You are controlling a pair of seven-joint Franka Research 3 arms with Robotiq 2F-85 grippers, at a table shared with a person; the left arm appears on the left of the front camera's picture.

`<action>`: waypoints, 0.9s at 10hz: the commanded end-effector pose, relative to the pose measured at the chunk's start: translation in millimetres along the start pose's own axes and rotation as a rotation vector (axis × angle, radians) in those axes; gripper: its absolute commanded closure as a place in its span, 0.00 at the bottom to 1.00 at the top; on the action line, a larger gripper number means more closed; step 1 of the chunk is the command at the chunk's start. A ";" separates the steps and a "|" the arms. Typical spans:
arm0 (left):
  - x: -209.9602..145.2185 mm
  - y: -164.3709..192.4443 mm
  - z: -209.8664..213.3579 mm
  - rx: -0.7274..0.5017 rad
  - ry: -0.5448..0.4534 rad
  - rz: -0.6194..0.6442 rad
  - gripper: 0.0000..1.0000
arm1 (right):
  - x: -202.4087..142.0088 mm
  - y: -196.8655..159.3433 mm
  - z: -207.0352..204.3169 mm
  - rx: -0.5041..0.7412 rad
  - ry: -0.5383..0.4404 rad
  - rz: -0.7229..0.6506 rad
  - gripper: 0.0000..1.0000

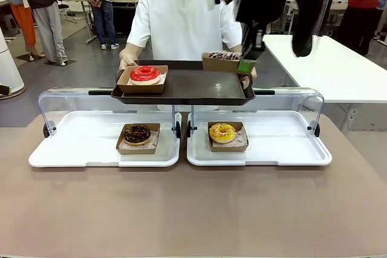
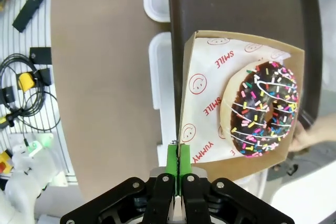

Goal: Provide the desired donut to the person.
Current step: Place the picked Paper togo box onto the Handle tray extended by the person.

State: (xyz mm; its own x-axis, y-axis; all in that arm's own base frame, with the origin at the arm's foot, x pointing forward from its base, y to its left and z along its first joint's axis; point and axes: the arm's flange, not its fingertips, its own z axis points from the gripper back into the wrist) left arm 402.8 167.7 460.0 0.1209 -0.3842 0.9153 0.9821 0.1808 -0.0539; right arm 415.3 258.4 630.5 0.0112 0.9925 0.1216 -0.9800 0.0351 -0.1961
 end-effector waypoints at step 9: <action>0.8 -0.2 1.7 0.009 -0.009 -0.001 0.00 | 12.4 0.1 -12.3 -0.009 0.013 0.014 0.98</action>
State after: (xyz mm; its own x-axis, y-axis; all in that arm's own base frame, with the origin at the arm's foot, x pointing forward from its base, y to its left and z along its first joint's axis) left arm 402.8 167.8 460.0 0.1209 -0.3841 0.9153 0.9820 0.1808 -0.0539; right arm 417.4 272.1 619.6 0.0009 0.9946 0.1039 -0.9791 0.0220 -0.2022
